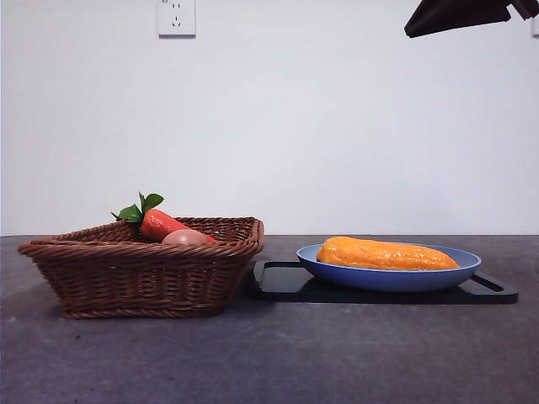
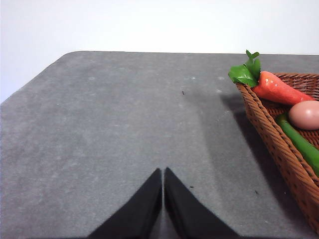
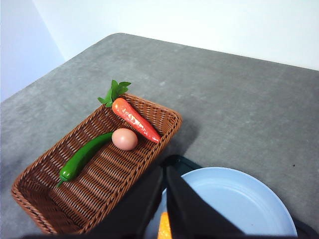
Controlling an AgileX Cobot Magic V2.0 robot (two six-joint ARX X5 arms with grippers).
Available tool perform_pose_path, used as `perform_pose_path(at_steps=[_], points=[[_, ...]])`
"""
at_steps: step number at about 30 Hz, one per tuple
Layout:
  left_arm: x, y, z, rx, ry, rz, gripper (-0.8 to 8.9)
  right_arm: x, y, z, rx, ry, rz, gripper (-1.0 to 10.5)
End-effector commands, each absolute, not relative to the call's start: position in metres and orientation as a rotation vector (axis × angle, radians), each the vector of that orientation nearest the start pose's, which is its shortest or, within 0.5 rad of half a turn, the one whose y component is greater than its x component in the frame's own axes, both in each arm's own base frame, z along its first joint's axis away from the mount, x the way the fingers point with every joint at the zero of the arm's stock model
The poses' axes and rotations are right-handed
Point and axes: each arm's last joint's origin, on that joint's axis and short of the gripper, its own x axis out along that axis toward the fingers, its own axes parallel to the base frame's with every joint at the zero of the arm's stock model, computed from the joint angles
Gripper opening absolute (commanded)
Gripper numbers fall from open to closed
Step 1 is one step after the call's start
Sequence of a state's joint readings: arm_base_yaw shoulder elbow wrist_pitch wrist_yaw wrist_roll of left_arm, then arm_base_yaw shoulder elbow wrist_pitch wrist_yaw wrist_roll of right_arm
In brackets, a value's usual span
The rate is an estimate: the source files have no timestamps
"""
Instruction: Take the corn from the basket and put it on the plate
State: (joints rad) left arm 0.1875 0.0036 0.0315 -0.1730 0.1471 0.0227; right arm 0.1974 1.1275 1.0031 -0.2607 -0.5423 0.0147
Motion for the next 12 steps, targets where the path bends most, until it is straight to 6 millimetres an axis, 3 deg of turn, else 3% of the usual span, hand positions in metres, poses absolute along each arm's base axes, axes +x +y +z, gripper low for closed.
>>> perform_pose_path(at_steps=[1,12], points=[[0.0946,0.014,0.1478,-0.018,0.181,0.043,0.08,0.2377,0.0635,0.3374,0.072,0.38,0.732,0.0],[0.0946,0.014,0.1478,-0.018,0.181,0.044,0.08,0.2391,0.0638,0.3412,0.065,0.335,0.734,0.0]])
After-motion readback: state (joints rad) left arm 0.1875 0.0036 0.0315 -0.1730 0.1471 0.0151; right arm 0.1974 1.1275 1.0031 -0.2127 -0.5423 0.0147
